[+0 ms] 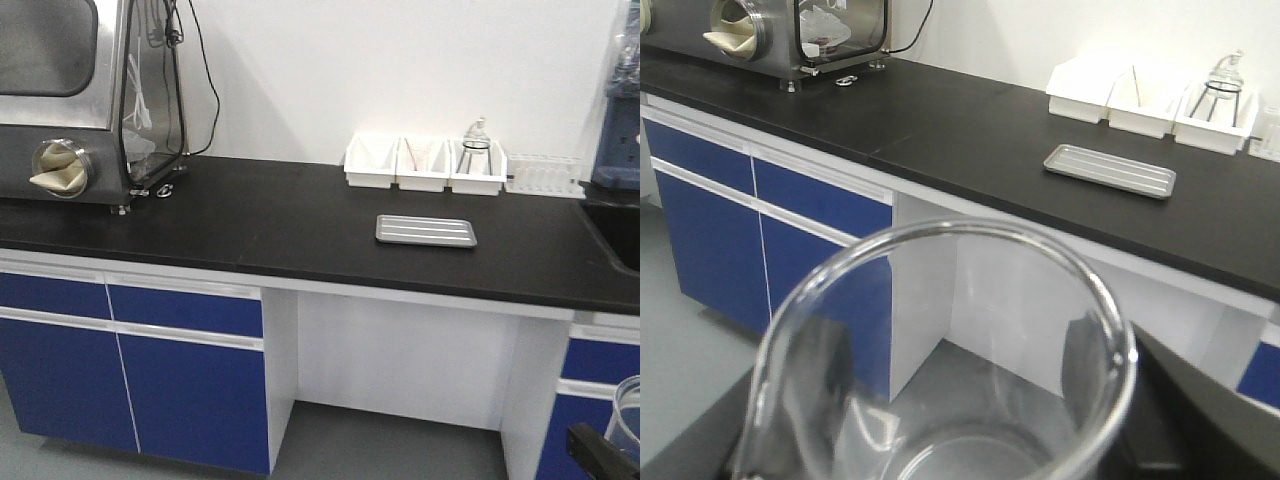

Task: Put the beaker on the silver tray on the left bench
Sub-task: 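Hold the beaker in the right gripper while driving to the other bench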

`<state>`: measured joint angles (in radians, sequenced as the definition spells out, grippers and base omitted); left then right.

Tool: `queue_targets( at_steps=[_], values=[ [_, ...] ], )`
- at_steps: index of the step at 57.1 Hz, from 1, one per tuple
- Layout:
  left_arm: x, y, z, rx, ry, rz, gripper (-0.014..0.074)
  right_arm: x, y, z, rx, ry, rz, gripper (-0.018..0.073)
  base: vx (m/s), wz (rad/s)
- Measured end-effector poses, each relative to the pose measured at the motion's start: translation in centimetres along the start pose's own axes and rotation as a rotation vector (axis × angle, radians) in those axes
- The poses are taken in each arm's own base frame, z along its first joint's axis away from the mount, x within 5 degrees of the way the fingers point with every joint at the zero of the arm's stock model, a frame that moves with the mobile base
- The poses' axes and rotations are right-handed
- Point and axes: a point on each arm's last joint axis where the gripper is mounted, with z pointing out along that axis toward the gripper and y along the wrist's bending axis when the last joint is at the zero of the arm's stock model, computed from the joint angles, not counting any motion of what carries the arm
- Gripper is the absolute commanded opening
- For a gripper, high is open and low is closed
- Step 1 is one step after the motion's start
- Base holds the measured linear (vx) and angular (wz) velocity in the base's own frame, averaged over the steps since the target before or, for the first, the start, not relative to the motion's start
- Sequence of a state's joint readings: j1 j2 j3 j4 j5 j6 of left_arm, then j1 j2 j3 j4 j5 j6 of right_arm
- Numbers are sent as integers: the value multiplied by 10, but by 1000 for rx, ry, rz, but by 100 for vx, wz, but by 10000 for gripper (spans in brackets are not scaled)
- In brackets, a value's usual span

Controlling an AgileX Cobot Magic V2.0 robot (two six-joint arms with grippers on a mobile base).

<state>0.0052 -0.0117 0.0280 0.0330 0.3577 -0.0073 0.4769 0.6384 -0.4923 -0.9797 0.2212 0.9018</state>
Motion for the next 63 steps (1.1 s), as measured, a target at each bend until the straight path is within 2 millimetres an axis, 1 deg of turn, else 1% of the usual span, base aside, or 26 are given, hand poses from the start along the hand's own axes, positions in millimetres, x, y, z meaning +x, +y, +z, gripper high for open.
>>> queue_targets(
  at_steps=[27, 63],
  values=[
    [0, 0, 0, 0, 0, 0, 1, 0, 0, 0, 0, 0, 0, -6, 47, 0],
    [0, 0, 0, 0, 0, 0, 1, 0, 0, 0, 0, 0, 0, -6, 48, -16]
  ],
)
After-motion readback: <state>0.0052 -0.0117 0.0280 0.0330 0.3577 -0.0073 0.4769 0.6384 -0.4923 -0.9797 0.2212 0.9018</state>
